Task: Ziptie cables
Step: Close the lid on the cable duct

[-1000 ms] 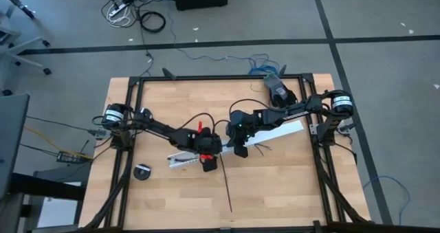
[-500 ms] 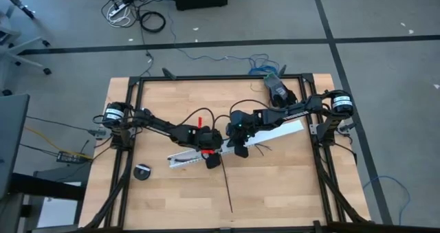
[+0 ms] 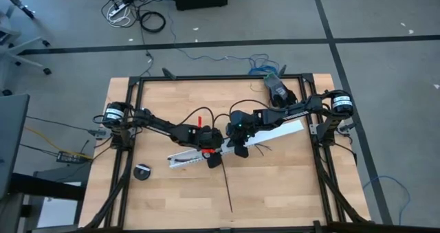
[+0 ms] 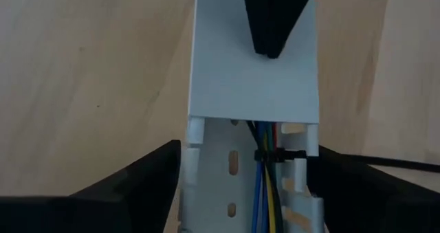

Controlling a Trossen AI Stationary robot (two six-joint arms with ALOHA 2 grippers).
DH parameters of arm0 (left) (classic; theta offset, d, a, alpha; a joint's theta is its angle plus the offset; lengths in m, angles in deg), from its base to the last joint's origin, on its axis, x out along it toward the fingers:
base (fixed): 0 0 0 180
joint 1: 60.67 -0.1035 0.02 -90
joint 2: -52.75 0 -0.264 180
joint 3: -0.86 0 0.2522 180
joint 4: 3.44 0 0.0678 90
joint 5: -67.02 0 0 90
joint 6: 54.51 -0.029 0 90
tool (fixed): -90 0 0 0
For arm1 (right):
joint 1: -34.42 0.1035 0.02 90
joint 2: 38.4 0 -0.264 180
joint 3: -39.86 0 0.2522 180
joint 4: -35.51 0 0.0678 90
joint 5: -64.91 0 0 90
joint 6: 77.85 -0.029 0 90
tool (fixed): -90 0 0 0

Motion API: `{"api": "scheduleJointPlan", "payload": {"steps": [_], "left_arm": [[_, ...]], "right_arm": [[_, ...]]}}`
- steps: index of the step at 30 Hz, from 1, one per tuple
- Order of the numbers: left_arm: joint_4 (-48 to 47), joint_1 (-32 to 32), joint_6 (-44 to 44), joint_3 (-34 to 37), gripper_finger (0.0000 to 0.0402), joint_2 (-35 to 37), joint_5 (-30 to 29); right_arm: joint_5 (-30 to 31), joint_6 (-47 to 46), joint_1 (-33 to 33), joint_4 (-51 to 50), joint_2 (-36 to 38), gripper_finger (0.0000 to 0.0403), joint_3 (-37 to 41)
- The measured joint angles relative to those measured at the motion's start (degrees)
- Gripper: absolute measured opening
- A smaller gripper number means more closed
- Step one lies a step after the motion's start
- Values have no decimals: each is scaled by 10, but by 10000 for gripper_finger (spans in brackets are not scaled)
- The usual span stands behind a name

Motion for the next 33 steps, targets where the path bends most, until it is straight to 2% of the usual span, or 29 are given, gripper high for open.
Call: {"api": "scheduleJointPlan", "payload": {"steps": [14,26,33], "left_arm": [[0,0,-20,0,225,1,-8],[4,0,-42,0,272,1,2],[8,0,-42,0,277,1,2]], "right_arm": [[0,0,0,0,0,0,0],[-7,0,0,9,-2,0,1],[-13,0,0,27,-2,0,1]]}}
